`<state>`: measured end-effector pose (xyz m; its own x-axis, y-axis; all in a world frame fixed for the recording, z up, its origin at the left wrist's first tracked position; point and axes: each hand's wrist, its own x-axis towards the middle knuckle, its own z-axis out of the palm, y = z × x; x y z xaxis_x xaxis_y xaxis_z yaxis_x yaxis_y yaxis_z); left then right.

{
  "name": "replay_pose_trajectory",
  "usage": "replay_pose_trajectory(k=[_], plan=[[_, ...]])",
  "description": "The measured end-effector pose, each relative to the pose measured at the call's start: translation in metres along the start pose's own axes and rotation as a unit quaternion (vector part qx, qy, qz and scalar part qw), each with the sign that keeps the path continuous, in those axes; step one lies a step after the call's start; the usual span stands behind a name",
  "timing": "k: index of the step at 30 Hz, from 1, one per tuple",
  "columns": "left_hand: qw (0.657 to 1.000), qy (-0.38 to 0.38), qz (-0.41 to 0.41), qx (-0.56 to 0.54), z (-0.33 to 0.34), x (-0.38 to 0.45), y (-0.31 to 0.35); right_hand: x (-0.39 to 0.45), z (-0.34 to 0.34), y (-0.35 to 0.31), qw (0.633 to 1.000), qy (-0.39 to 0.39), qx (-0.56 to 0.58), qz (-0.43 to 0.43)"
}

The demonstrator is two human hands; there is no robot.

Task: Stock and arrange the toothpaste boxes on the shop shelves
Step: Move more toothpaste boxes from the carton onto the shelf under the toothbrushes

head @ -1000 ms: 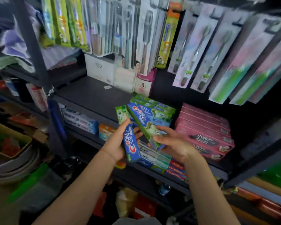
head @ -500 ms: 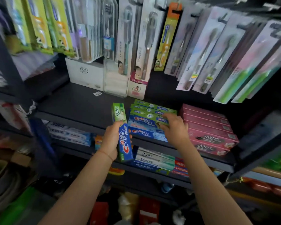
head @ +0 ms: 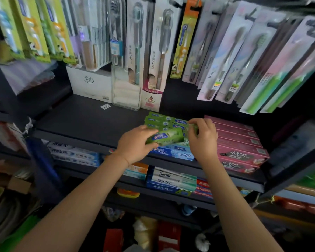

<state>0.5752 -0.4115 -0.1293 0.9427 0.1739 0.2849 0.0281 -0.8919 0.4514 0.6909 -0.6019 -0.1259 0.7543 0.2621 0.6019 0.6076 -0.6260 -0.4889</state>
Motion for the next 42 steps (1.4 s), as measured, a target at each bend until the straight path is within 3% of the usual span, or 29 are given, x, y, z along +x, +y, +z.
replay_pose_trajectory(k=[4, 8, 11, 14, 19, 21, 30, 35, 37, 39, 41, 42], plan=[[0.974, -0.018, 0.146, 0.175, 0.022, 0.024, 0.015, -0.001, -0.009, 0.004, 1.000, 0.017, 0.005, -0.016], [0.962, -0.019, 0.164, 0.216, 0.043, 0.037, 0.024, -0.013, -0.002, 0.014, 0.997, -0.022, -0.045, -0.060], [0.962, 0.045, 0.190, 0.193, 0.054, 0.040, 0.025, -0.025, 0.005, 0.016, 0.990, -0.080, -0.072, -0.092], [0.963, 0.090, 0.155, 0.200, 0.061, 0.038, 0.016, -0.035, 0.012, 0.017, 0.979, -0.135, -0.118, -0.101], [0.980, 0.007, -0.021, 0.200, 0.061, 0.032, 0.003, -0.041, 0.023, 0.014, 0.957, -0.182, -0.212, -0.079], [0.981, -0.028, -0.051, 0.184, 0.062, 0.030, 0.001, -0.041, 0.027, 0.013, 0.951, -0.198, -0.230, -0.059], [0.987, -0.004, -0.050, 0.156, 0.071, 0.024, 0.002, -0.047, 0.035, 0.017, 0.940, -0.205, -0.270, -0.043], [0.987, -0.006, -0.046, 0.152, 0.071, 0.027, 0.001, -0.050, 0.036, 0.019, 0.961, -0.156, -0.223, -0.055], [0.990, 0.034, -0.043, 0.133, 0.068, 0.022, 0.005, -0.059, 0.029, 0.016, 0.975, -0.107, -0.177, -0.076], [0.990, 0.123, -0.002, 0.074, 0.066, 0.010, 0.018, -0.075, 0.018, 0.011, 0.985, -0.064, -0.117, -0.112], [0.982, 0.184, 0.033, -0.018, 0.069, -0.006, 0.042, -0.098, 0.006, 0.014, 0.990, -0.066, -0.056, -0.113], [0.981, 0.179, 0.029, -0.068, 0.071, -0.013, 0.058, -0.110, -0.002, 0.021, 0.991, -0.088, -0.033, -0.098]])
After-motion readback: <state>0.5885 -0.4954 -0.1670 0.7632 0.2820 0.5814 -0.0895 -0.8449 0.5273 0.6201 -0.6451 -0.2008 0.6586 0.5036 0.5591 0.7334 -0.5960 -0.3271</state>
